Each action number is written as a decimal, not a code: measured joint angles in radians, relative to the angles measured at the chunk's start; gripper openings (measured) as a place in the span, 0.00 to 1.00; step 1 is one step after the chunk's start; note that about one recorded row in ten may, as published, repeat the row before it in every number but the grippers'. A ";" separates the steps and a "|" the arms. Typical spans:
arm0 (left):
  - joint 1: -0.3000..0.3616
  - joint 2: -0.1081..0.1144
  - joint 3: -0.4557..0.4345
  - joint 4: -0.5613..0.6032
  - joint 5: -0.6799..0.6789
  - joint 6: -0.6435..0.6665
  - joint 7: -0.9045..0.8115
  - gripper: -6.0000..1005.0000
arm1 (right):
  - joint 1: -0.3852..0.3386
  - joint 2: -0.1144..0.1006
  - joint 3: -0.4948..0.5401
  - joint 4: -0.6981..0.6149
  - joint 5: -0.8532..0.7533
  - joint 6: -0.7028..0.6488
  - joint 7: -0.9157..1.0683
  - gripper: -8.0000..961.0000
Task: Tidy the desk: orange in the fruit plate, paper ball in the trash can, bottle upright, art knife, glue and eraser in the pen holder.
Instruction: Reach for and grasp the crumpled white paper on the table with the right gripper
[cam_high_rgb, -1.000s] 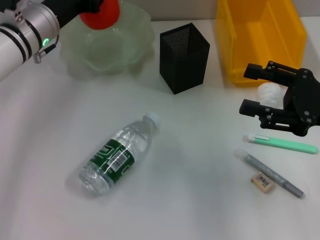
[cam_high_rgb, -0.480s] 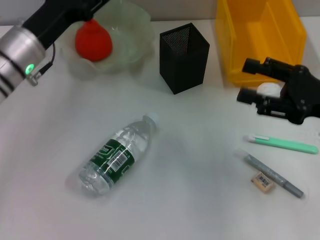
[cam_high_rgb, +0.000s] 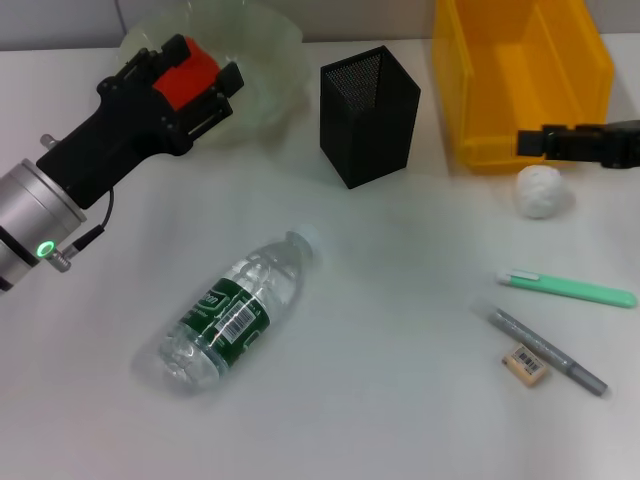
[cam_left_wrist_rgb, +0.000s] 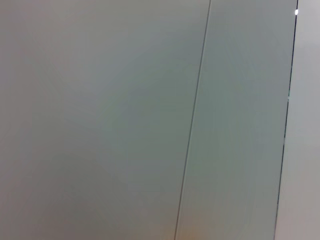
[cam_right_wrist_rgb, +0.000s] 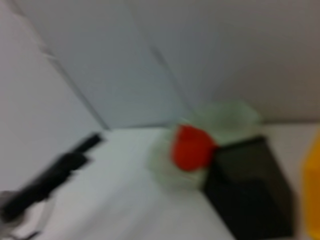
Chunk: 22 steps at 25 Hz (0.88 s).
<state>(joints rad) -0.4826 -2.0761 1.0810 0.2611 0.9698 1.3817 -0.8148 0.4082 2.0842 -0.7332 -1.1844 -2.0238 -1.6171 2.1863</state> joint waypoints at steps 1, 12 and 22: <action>0.000 0.000 0.005 -0.001 0.000 0.000 0.000 0.80 | 0.015 0.000 -0.009 -0.068 -0.110 0.016 0.135 0.75; -0.008 0.000 0.009 -0.003 0.000 -0.020 0.000 0.80 | 0.084 0.001 -0.172 -0.154 -0.507 0.139 0.427 0.63; -0.015 -0.001 0.010 -0.005 -0.005 -0.041 0.000 0.80 | 0.191 0.001 -0.229 -0.036 -0.665 0.229 0.495 0.82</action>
<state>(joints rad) -0.4973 -2.0771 1.0907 0.2560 0.9648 1.3404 -0.8145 0.5995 2.0848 -0.9622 -1.2206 -2.6884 -1.3882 2.6818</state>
